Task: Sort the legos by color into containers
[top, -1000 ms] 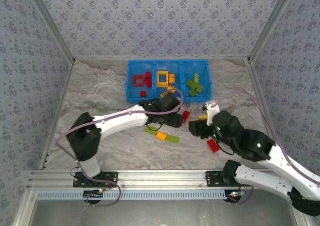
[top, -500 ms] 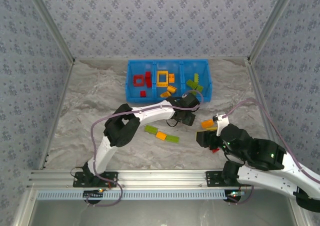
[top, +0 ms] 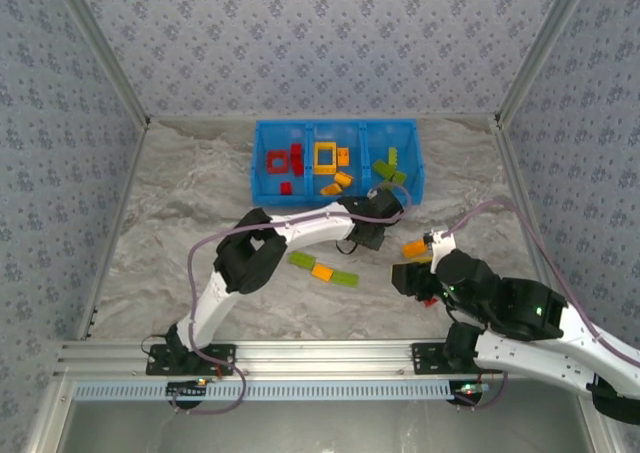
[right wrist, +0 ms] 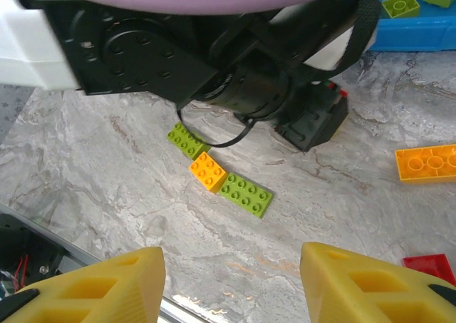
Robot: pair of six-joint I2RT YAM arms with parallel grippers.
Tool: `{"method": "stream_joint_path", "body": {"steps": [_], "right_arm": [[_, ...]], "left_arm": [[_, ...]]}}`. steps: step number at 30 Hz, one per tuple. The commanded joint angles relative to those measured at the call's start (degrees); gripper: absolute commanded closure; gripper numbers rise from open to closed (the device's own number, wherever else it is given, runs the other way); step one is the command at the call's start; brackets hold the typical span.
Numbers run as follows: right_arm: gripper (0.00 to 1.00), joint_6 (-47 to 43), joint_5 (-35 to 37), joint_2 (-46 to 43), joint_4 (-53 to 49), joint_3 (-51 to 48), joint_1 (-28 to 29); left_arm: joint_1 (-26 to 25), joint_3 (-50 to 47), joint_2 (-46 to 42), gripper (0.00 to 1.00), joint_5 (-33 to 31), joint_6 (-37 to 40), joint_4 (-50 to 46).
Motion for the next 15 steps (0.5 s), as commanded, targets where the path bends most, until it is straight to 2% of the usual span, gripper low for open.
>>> {"method": "stream_joint_path", "body": {"steps": [1,5,8,11,15], "right_arm": [[0.45,-3.95,1.74,2.52,2.06,-0.17,0.41],[0.44,-11.10,-0.48,10.96,10.13,0.56,0.76],[0.44,-15.83,-1.48,19.54,19.44,2.00,1.89],[0.44,-19.71,0.96,27.85,28.49,4.25,3.15],[0.44,-24.54,4.60,37.45,43.37,6.19,3.80]], "left_arm": [[-0.45,-6.18,-12.43,0.74,-3.68,-2.91,0.48],[1.60,-15.01,-25.08,0.74,-5.56,-5.71,-1.42],[5.57,-19.81,-33.02,0.74,-5.41,-6.74,-4.42],[11.13,-22.25,-37.91,0.74,-4.84,-6.05,-8.64],[19.51,-23.19,-39.06,0.74,-2.44,-3.01,-9.59]]}}
